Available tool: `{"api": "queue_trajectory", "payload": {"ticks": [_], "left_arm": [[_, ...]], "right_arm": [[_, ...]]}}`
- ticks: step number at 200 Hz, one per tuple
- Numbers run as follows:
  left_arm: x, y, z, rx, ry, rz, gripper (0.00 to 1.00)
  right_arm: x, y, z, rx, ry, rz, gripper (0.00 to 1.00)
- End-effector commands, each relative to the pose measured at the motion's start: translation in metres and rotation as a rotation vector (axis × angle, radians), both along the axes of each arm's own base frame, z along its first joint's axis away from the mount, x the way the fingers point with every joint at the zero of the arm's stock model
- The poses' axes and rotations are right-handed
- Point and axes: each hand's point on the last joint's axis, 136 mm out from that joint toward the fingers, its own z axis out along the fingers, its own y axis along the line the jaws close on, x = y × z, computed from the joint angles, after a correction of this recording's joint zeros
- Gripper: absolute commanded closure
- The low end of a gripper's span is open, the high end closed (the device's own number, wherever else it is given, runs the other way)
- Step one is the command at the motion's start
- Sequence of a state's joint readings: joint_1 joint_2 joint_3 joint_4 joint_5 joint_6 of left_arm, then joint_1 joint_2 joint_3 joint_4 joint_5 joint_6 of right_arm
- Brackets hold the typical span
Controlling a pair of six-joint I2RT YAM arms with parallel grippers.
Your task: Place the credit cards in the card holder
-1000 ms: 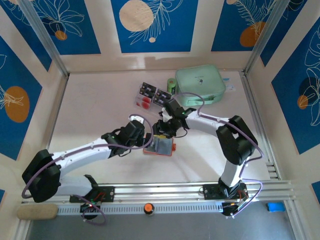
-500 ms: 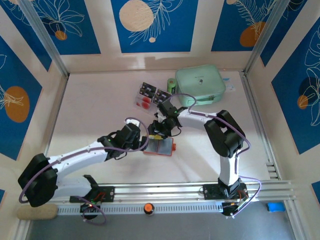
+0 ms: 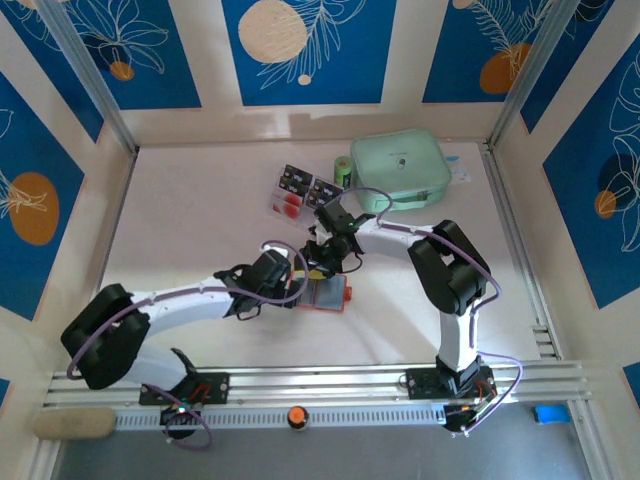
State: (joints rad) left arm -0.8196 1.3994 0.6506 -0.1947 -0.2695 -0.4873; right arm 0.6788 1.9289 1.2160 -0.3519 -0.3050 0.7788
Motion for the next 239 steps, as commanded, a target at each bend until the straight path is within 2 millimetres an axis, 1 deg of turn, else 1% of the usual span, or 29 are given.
{"api": "queue_trajectory", "payload": {"ticks": [1, 22, 44, 72, 88, 114, 128, 146, 158, 178, 204, 239], "left_arm": [[0.001, 0.003, -0.006, 0.018, 0.005, -0.004, 0.0], [-0.001, 0.007, -0.011, 0.023, 0.011, 0.004, 0.0], [-0.003, 0.009, -0.015, 0.032, 0.018, 0.009, 0.0], [-0.005, 0.01, -0.019, 0.036, 0.026, 0.011, 0.0], [-0.005, 0.01, -0.02, 0.035, 0.026, 0.012, 0.0], [-0.005, 0.011, -0.021, 0.036, 0.028, 0.016, 0.0], [-0.005, 0.011, -0.02, 0.034, 0.027, 0.017, 0.0], [-0.005, 0.011, -0.02, 0.032, 0.025, 0.022, 0.0], [-0.005, 0.012, -0.02, 0.031, 0.025, 0.023, 0.0], [-0.005, 0.011, -0.019, 0.029, 0.025, 0.025, 0.0], [-0.005, 0.012, -0.02, 0.03, 0.026, 0.025, 0.0], [-0.006, 0.014, -0.02, 0.034, 0.027, 0.027, 0.0]], "right_arm": [[0.002, 0.007, 0.016, 0.038, 0.004, 0.004, 0.55], [0.01, 0.001, 0.035, 0.052, -0.038, -0.006, 0.55], [0.025, -0.012, 0.061, 0.047, -0.111, -0.026, 0.55], [0.052, -0.039, 0.094, 0.014, -0.227, -0.076, 0.55], [0.07, -0.057, 0.11, -0.031, -0.297, -0.106, 0.55], [0.095, -0.079, 0.13, -0.124, -0.414, -0.115, 0.55], [0.107, -0.085, 0.138, -0.17, -0.474, -0.097, 0.55], [0.119, -0.087, 0.142, -0.216, -0.523, -0.052, 0.55], [0.128, -0.085, 0.145, -0.234, -0.546, -0.018, 0.56], [0.139, -0.078, 0.144, -0.249, -0.566, 0.038, 0.57], [0.151, -0.07, 0.137, -0.28, -0.579, 0.101, 0.63], [0.168, -0.064, 0.122, -0.36, -0.591, 0.163, 0.64]]}}
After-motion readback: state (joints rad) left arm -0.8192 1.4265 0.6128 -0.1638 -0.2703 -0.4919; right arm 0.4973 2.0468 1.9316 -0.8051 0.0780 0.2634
